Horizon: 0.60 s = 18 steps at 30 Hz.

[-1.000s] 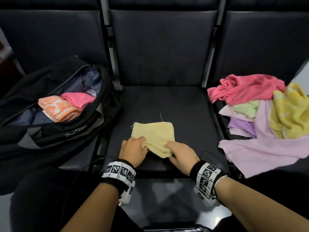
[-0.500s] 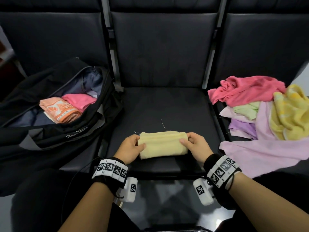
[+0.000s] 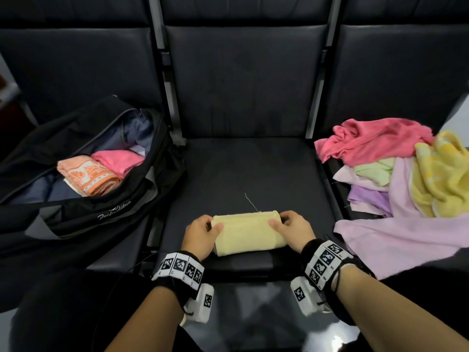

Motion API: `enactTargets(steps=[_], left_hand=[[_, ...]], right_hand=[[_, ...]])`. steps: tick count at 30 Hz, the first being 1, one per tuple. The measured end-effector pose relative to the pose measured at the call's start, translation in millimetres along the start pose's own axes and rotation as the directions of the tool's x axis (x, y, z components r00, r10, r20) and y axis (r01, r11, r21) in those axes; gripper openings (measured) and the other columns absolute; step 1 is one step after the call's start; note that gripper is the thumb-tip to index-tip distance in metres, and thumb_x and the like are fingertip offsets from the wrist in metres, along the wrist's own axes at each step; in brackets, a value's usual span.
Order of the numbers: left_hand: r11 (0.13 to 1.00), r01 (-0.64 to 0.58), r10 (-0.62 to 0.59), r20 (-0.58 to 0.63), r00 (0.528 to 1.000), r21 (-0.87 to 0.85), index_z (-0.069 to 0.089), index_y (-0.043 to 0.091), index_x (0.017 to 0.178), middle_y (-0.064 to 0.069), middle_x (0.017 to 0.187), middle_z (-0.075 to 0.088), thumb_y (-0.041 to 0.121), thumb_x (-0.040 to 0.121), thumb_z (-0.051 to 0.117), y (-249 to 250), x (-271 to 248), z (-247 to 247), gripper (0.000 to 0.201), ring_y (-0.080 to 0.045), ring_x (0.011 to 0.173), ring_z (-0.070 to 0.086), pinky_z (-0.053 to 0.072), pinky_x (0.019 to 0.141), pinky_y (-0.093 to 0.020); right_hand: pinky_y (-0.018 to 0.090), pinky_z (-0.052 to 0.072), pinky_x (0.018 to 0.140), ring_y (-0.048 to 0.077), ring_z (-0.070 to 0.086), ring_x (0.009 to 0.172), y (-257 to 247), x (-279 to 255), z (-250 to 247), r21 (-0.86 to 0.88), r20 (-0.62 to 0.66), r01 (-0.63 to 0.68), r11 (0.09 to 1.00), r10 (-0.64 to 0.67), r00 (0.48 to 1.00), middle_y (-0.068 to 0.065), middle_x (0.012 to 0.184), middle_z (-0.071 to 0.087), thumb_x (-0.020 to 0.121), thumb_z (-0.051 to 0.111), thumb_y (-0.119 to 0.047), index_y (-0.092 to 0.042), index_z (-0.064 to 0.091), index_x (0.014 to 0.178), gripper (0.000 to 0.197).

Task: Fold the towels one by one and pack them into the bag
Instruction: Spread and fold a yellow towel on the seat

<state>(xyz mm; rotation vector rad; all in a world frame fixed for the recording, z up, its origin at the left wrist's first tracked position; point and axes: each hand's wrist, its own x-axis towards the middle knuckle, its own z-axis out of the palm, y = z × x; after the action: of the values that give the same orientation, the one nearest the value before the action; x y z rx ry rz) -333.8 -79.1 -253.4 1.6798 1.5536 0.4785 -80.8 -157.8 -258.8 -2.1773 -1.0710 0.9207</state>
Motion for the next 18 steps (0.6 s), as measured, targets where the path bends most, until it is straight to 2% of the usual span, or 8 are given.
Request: enactTargets(steps=[4, 7, 9, 11, 12, 14, 15, 18], left_hand=[[0.996, 0.065, -0.066, -0.014, 0.998, -0.061, 0.062, 0.019, 0.093, 0.005, 0.075, 0.059, 0.031, 0.087, 0.072, -3, 1, 3, 0.016, -0.014, 0.073, 0.055, 0.041, 0.067, -0.026], [0.990, 0.098, -0.099, 0.000, 0.995, -0.101, 0.060, 0.020, 0.091, 0.005, 0.075, 0.056, 0.029, 0.085, 0.074, -4, 0, 3, 0.018, -0.018, 0.074, 0.056, 0.054, 0.075, -0.036], [0.979, 0.137, -0.134, 0.030, 0.991, -0.148, 0.059, 0.020, 0.090, 0.002, 0.079, 0.057, 0.027, 0.085, 0.074, -3, -3, 0, 0.017, -0.020, 0.076, 0.060, 0.061, 0.069, -0.043], [0.967, 0.178, -0.173, 0.043, 0.984, -0.182, 0.058, 0.022, 0.090, 0.000, 0.085, 0.060, 0.027, 0.084, 0.073, 2, -7, -3, 0.017, -0.021, 0.078, 0.066, 0.062, 0.056, -0.043], [0.974, 0.175, -0.172, 0.030, 0.985, -0.142, 0.058, 0.023, 0.091, 0.000, 0.088, 0.062, 0.028, 0.084, 0.071, 5, -8, -5, 0.016, -0.022, 0.080, 0.068, 0.061, 0.058, -0.040], [0.994, 0.106, -0.106, -0.007, 0.994, -0.001, 0.059, 0.024, 0.103, 0.002, 0.098, 0.062, 0.024, 0.084, 0.068, 10, -8, -9, 0.022, -0.024, 0.096, 0.066, 0.058, 0.081, -0.037], [0.999, 0.040, -0.040, -0.007, 0.999, 0.018, 0.059, 0.024, 0.114, 0.002, 0.108, 0.060, 0.021, 0.082, 0.068, 14, -8, -12, 0.034, -0.023, 0.107, 0.062, 0.052, 0.093, -0.037], [0.972, -0.150, 0.175, 0.135, 0.975, -0.180, 0.049, 0.027, 0.138, 0.008, 0.136, 0.050, 0.023, 0.073, 0.076, 36, -14, -31, 0.070, -0.011, 0.131, 0.044, 0.038, 0.111, -0.033]], right_hand=[[0.022, 0.038, 0.062, 0.012, 0.057, 0.081, -4, 3, 0, -0.037, 0.061, 0.020, 0.999, -0.017, 0.998, -0.012, 0.080, 0.060, 0.085, 0.071, -0.044, -0.021, 0.064, 0.092, 0.025], [0.027, 0.038, 0.060, 0.014, 0.053, 0.070, -5, 5, 1, 0.042, 0.070, -0.012, 0.999, 0.009, 0.997, -0.007, 0.069, 0.056, 0.082, 0.076, -0.035, -0.018, 0.059, 0.073, 0.026], [0.027, 0.039, 0.060, 0.013, 0.051, 0.067, -7, 3, 0, 0.141, 0.066, -0.034, 0.989, 0.025, 0.997, -0.006, 0.066, 0.054, 0.079, 0.079, -0.029, -0.017, 0.056, 0.068, 0.028], [0.027, 0.039, 0.059, 0.013, 0.051, 0.065, -12, -2, -2, 0.222, 0.052, -0.005, 0.975, -0.006, 0.999, -0.005, 0.066, 0.054, 0.077, 0.080, -0.026, -0.016, 0.055, 0.068, 0.028], [0.027, 0.040, 0.060, 0.013, 0.051, 0.065, -17, -6, -4, 0.256, 0.040, 0.025, 0.966, -0.037, 0.999, -0.004, 0.067, 0.054, 0.076, 0.080, -0.026, -0.016, 0.055, 0.070, 0.028], [0.028, 0.040, 0.061, 0.012, 0.050, 0.066, -34, -12, -8, 0.309, 0.020, 0.107, 0.945, -0.119, 0.993, -0.003, 0.069, 0.055, 0.072, 0.080, -0.025, -0.014, 0.056, 0.074, 0.027], [0.026, 0.041, 0.061, 0.010, 0.049, 0.064, -44, -15, -11, 0.316, 0.015, 0.160, 0.935, -0.173, 0.985, -0.006, 0.068, 0.054, 0.071, 0.080, -0.026, -0.014, 0.056, 0.076, 0.028], [0.022, 0.041, 0.060, 0.006, 0.048, 0.061, -84, -25, -18, 0.242, 0.037, 0.356, 0.903, -0.375, 0.926, -0.015, 0.064, 0.053, 0.067, 0.081, -0.027, -0.019, 0.057, 0.080, 0.028]])
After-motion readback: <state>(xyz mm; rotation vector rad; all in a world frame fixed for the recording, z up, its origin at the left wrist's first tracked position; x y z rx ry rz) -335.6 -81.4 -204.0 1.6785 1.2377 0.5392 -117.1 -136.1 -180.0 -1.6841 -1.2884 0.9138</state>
